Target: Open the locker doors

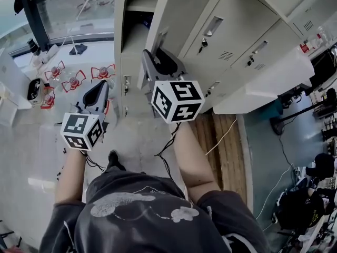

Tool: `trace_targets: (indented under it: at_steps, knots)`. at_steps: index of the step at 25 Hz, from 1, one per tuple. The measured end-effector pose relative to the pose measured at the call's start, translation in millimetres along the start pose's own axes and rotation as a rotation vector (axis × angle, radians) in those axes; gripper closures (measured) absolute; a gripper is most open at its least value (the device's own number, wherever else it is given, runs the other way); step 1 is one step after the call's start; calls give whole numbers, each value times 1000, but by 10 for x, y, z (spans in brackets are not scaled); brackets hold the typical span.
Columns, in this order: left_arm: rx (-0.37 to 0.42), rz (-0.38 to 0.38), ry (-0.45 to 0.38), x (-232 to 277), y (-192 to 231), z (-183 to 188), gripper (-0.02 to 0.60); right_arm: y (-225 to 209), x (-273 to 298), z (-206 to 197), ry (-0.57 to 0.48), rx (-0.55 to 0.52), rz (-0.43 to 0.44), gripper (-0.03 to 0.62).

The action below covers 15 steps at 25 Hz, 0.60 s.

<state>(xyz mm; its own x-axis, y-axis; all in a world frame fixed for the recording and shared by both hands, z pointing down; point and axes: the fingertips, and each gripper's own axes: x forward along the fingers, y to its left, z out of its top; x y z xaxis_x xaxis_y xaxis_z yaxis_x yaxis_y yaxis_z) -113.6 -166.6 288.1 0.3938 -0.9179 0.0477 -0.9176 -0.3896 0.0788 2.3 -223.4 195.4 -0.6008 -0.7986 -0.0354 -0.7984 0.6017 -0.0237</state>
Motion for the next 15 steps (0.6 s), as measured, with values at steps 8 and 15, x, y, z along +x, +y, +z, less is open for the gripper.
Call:
trace_targets:
  at_steps: [8,15]
  knots:
    - [14,-17,8,10,-262,-2,572,-100,-247,16,3,3,24,450]
    - [21,-39,14,30,-472,-13,572,-277,-503,21,-9,33,-13,399]
